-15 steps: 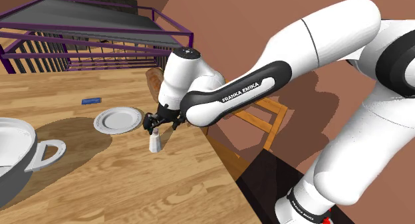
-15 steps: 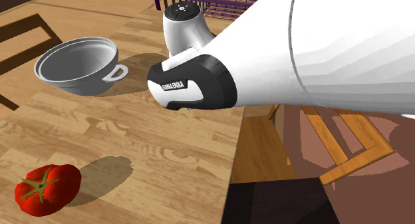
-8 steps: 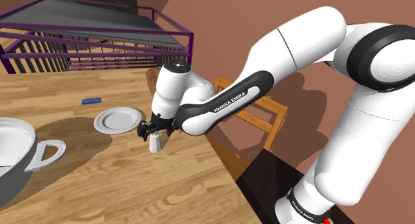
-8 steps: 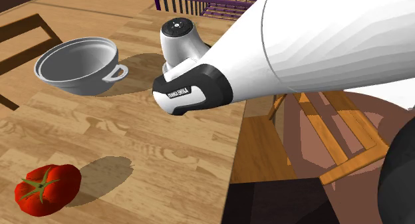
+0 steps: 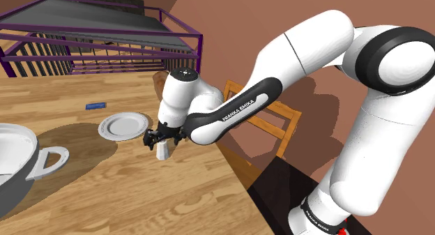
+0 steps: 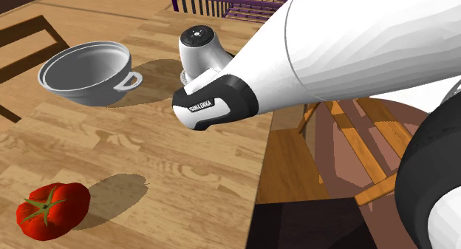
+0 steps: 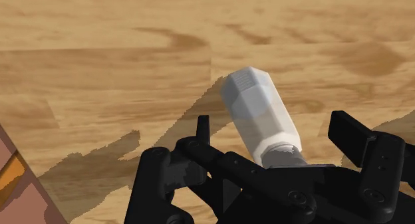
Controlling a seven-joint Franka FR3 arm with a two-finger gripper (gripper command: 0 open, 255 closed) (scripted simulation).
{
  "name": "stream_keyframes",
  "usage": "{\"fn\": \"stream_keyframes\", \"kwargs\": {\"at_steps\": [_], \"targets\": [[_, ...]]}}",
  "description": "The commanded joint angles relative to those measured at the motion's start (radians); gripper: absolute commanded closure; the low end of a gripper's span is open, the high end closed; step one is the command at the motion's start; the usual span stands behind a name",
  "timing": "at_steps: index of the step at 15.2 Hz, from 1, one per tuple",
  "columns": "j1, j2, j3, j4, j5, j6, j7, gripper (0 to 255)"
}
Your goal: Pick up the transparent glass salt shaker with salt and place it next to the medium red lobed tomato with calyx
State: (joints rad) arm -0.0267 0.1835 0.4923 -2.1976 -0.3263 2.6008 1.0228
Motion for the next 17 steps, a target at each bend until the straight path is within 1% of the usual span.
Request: {"fn": "stream_keyframes", "kwargs": {"at_steps": [1, 2, 11, 17], "targets": [[0.000, 0.000, 0.000, 0.000, 0.000, 0.000, 0.000, 0], [0.000, 0.000, 0.000, 0.000, 0.000, 0.000, 0.000, 255], [0.000, 0.000, 0.000, 0.000, 0.000, 0.000, 0.000, 255], [-0.015, -0.057, 0.021, 0.021, 0.070, -0.066, -0.055, 255]]}}
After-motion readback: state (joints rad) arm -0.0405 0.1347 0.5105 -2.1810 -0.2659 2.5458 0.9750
